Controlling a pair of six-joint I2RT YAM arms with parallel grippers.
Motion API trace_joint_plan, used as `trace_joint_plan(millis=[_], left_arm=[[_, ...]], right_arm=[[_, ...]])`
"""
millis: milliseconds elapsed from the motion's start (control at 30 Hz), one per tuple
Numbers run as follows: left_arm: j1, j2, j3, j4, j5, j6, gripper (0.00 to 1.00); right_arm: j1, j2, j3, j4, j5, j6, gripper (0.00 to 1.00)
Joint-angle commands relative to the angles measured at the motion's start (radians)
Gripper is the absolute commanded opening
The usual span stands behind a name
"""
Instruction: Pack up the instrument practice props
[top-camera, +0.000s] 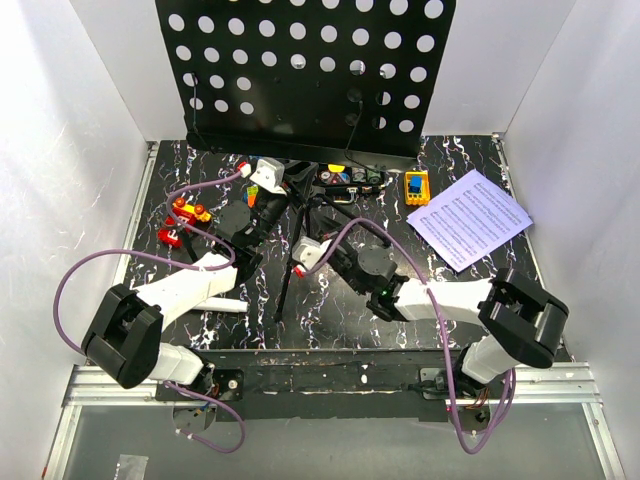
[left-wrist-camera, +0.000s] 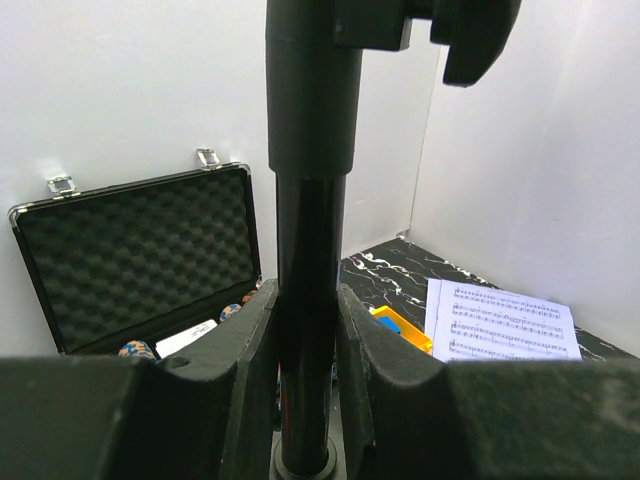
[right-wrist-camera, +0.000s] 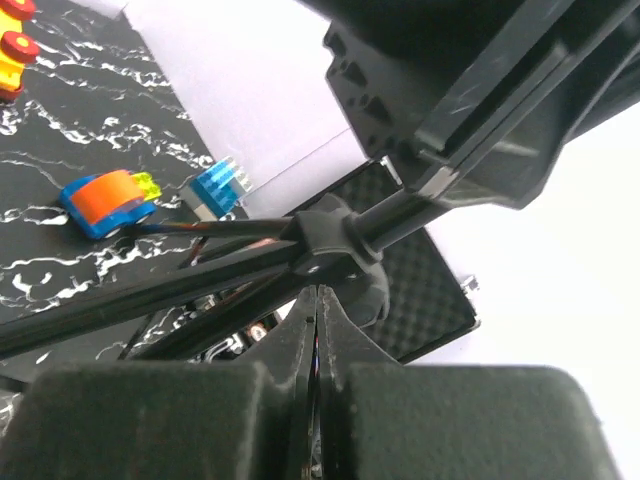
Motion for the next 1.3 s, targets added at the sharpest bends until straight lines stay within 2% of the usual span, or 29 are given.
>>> trace_joint_plan(millis=[0,67,100,167,200,300,467,600,700,800,1000,1167,1267], left_arm=[[-0.015,-0.012,-0.024,-0.042,0.034,-0.019,0.0],[-0.013,-0.011,-0.021,-0.045,0.031,-0.017,0.0],[-0.013,-0.011,-0.017,-0.05,0.029,-0.017,0.0],[-0.013,-0.014,-0.016,-0.054,0.026,-0.013,0.0],[-0.013,-0.016,-0.014,-0.059,0.023,-0.01,0.0],[-0.015,-0.022,-0.013,-0.067,0.017,-0.005,0.0],[-0.013,-0.025,-0.007,-0.074,0.011,-0.008,0.0],[-0.013,-0.026,-0.007,-0.07,0.015,-0.023,0.0],[-0.015,-0.029,-0.007,-0.07,0.017,-0.03,0.0],[-0.015,-0.032,-0.005,-0.074,0.022,-0.033,0.0],[-0.027,-0.045,-0.004,-0.088,0.029,-0.019,0.0],[-0.029,-0.046,-0.01,-0.091,0.034,-0.008,0.0],[-0.032,-0.048,-0.013,-0.093,0.037,-0.002,0.0]], right_arm=[[0.005,-0.061,0.012,-0.037,0.059,0.046,0.01],[0.005,-0.109,0.054,-0.147,0.117,0.178,0.4],[0.005,-0.135,0.069,-0.214,0.122,0.25,0.55],[0.005,-0.196,0.087,-0.328,0.094,0.391,0.76],[0.005,-0.221,0.091,-0.357,0.093,0.439,0.81],[0.005,-0.293,0.115,-0.48,0.109,0.606,0.84],[-0.008,-0.397,0.134,-0.707,0.122,1.049,0.85],[-0.057,-0.445,0.085,-0.756,0.083,1.395,0.83],[-0.135,-0.459,0.051,-0.755,-0.016,1.679,0.82],[-0.196,-0.442,0.035,-0.718,-0.098,1.897,0.81],[-0.314,-0.338,0.071,-0.623,-0.251,2.203,0.8],[-0.348,-0.216,0.155,-0.566,-0.375,2.32,0.83],[-0.348,-0.173,0.19,-0.562,-0.391,2.337,0.85]])
